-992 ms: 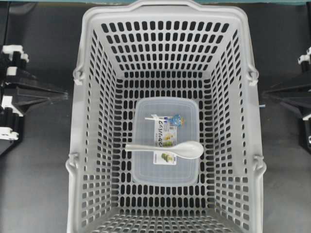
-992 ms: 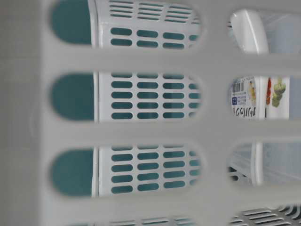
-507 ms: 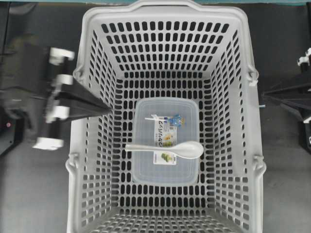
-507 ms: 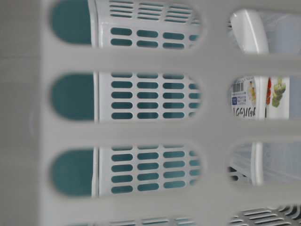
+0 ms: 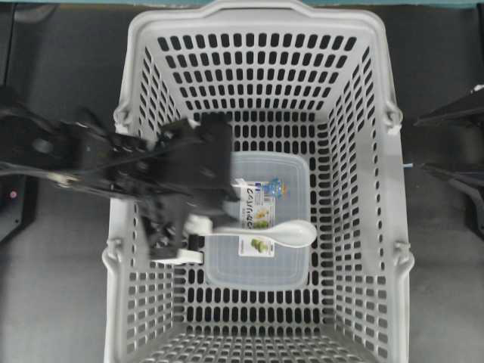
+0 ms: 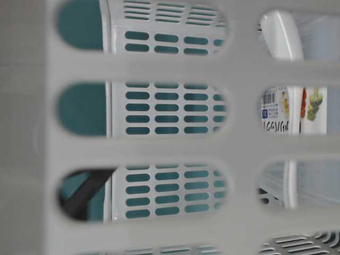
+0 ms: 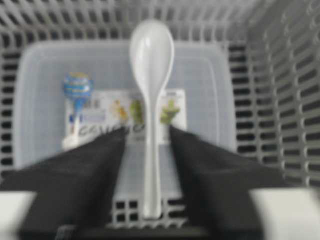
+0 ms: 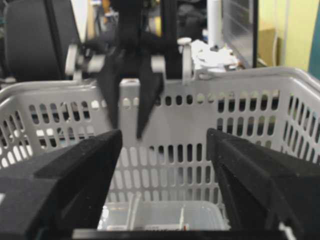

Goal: Pick up the chinese spoon from the shopping basket with the left arm.
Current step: 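Lower the open left gripper into the basket over the white spoon handle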

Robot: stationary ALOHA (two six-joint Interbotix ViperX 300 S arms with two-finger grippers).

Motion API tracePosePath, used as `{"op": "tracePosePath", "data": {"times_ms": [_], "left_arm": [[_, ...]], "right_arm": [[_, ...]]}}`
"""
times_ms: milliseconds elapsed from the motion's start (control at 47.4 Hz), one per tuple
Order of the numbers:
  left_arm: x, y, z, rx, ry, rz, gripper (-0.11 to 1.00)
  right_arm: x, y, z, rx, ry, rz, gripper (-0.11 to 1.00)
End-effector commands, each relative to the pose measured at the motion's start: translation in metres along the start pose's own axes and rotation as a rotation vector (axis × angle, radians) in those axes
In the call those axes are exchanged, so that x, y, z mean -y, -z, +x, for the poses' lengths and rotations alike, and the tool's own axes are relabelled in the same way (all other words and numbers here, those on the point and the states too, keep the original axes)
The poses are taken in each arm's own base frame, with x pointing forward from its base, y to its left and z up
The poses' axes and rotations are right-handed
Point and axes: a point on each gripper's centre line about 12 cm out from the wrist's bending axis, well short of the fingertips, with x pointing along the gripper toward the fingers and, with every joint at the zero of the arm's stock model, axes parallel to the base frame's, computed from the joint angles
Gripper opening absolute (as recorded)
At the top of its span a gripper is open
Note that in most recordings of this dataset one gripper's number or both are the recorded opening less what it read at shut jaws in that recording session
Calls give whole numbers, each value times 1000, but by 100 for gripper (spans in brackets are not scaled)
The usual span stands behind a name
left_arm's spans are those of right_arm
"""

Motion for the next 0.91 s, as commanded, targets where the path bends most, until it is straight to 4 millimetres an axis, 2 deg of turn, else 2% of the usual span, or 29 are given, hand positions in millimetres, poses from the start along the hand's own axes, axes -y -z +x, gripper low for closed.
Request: {"op": "tracePosePath", "data": {"times_ms": [0, 42, 127, 190, 295, 401, 549, 696, 781, 886], "left_arm": [[4, -9, 14, -46, -2, -1, 51], [3, -7, 25, -76, -7, -11, 65], [4, -3, 51, -136, -14, -31, 84], [6, 0, 67, -168, -16, -35, 88], [12, 5, 88, -211, -14, -34, 82], [16, 15, 105, -263, -16, -25, 81], [15, 29, 115, -313, -21, -22, 80], [15, 38, 117, -339, -25, -21, 75], [14, 38, 115, -339, -24, -17, 63], [13, 34, 112, -328, -24, -15, 32]], "right_arm": [[0, -10, 1, 31, 1, 3, 66], [0, -11, 0, 35, 0, 3, 66], [0, -12, 0, 38, 0, 0, 65], [0, -11, 0, 35, 0, -2, 65], [0, -10, -1, 35, 0, 1, 65], [0, -11, -1, 37, 0, 3, 65], [0, -11, -2, 41, 0, 1, 65], [0, -8, -3, 34, 0, 3, 65], [0, -8, -3, 31, 1, 1, 65], [0, -6, -3, 25, 1, 3, 65]]}}
